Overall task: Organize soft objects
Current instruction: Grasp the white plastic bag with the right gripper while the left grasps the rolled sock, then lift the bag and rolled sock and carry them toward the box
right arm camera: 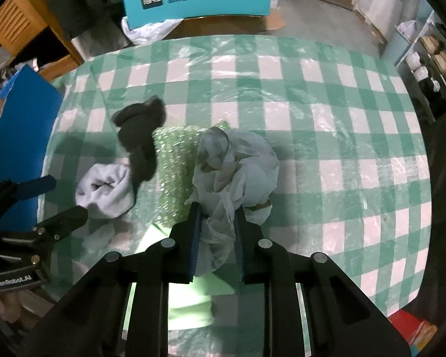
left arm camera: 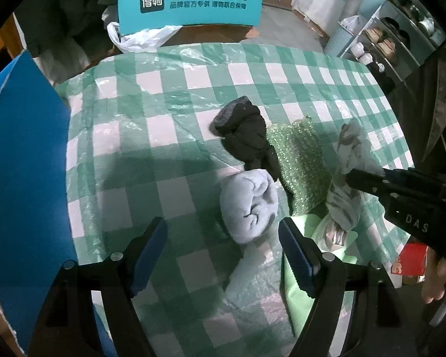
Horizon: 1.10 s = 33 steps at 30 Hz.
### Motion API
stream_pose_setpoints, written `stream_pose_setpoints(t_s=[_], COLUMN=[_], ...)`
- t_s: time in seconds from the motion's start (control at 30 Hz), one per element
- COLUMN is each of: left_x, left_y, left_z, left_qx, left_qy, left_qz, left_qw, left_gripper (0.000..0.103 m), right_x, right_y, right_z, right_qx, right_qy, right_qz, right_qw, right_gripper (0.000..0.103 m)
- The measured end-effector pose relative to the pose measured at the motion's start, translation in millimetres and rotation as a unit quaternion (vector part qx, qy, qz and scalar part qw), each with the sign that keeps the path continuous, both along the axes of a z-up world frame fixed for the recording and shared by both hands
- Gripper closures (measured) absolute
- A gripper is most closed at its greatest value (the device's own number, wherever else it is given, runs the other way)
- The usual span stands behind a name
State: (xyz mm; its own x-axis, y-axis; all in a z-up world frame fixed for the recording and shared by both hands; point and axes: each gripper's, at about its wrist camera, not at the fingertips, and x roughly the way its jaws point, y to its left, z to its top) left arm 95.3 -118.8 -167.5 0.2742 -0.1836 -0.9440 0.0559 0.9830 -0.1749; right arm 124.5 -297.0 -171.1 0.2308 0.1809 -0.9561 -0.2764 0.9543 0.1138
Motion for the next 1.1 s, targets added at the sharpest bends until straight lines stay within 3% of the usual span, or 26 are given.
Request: stream_pose_setpoints(t_s=[0.1,0.13,0.2,0.3,0.67,0.77,0.8,0.87,0.97,1.1], left_x=[4.7,6.3,8.6,12.9,19.6,19.8,19.8,20.4,19.3,17.2], left_y=[-4.0,-5.3,-6.7,-8.7,-17.8,-20.4,-20.8,-21.5,-19.4,-16.8], left_z=[-4.5,-6.1,-8.4,-12.1,-15.8,-16.0,-16.8,-18.9,-17.6,-13.8], left_qx=[-0.001,-0.001,-0.002,-0.005,-0.001,0.004,0.005,0.001,-0.003,-0.009], left_qy=[0.006,0.008,0.01,0.014,0.0,-0.003,-0.002,0.004,0.002,-0.001], left_qz=[0.0,0.0,0.001,0.004,-0.009,-0.023,-0.027,-0.033,-0.032,-0.034], left_qw=[1.0,1.0,0.9999,0.9999,1.0,0.9997,0.9996,0.9994,0.9995,0.9994], left_gripper=[0.024,0.024,0.024,0.024,0.025,0.041,0.053,0.068,0.076,0.08], right_x=[5.6,7.0,9.0,7.9,9.8,11.5,11.6,12.2,11.4,10.5], right_y=[-8.4,-10.0,-14.9,-17.6,-1.9,0.1,1.0,3.1,6.3,6.4], right_z=[-6.7,-9.4,-12.8,-12.8,-32.2,-37.7,-38.8,-39.4,-35.6,-29.6], right_qx=[0.029,0.035,0.043,0.054,0.04,0.033,0.033,0.03,0.021,0.017], right_qy=[0.014,0.018,0.025,0.027,0.039,0.042,0.044,0.044,0.034,0.026], right_qz=[-0.016,-0.021,-0.037,-0.053,-0.051,-0.052,-0.051,-0.048,-0.043,-0.036], right_qw=[0.999,0.999,0.998,0.997,0.997,0.997,0.997,0.997,0.998,0.999], right_gripper=[0.079,0.074,0.05,0.04,0.04,0.046,0.054,0.056,0.06,0.063])
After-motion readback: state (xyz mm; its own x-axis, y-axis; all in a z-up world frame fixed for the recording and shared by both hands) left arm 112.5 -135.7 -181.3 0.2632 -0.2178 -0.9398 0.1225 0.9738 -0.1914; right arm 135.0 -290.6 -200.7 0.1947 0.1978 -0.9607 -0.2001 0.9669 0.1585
